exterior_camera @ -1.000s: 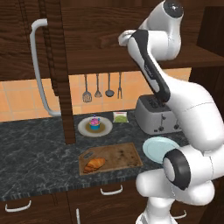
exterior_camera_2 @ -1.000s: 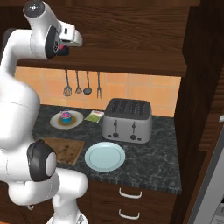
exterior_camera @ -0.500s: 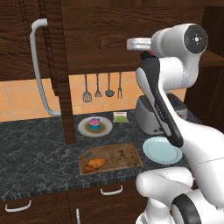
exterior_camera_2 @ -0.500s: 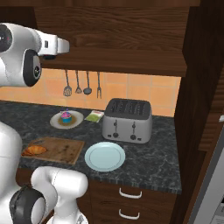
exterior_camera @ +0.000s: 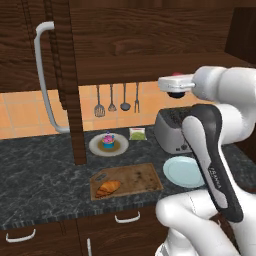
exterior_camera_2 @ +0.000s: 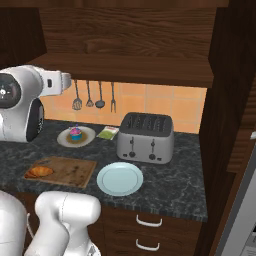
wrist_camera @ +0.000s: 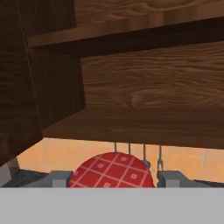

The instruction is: From the different types of pastries on the counter, select a croissant and place it on the cutting board. Then retrieve a jar of jam from the cabinet and place it alongside the croissant on the cutting board.

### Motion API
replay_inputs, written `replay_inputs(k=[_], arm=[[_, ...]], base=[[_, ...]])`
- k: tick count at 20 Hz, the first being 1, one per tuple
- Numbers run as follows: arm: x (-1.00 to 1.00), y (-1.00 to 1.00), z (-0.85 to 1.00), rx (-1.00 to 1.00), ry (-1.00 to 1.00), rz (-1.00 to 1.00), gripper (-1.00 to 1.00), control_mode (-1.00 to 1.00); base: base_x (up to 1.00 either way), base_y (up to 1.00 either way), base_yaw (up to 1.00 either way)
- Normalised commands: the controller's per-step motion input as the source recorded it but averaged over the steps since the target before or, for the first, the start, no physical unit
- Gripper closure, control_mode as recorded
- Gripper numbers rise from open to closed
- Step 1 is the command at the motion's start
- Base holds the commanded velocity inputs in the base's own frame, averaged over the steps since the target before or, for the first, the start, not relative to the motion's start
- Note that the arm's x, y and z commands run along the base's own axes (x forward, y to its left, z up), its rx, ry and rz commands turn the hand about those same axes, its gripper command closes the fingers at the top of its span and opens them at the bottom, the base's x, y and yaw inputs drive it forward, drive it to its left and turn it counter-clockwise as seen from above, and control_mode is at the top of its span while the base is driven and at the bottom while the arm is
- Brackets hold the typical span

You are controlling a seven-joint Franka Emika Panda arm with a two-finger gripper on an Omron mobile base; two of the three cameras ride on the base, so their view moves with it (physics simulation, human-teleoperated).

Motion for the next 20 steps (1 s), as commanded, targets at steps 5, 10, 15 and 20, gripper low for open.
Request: replay_inputs(k=[5, 10, 15, 20], arm=[[-0.69, 0.00, -0.27, 0.00, -0.03, 0.20, 1.00, -1.00], [0.02, -0.01, -1.00, 0.01, -0.08, 0.01, 1.00, -1.00], [0.01, -0.01, -0.44, 0.00, -0.07, 0.03, 1.00, -1.00], [0.04, 0.01, -0.98, 0.01, -0.13, 0.07, 1.00, -1.00]], base=[[0.00, 0.00, 0.00], [0.00, 0.00, 0.00], [0.00, 0.00, 0.00], [0.00, 0.00, 0.00]])
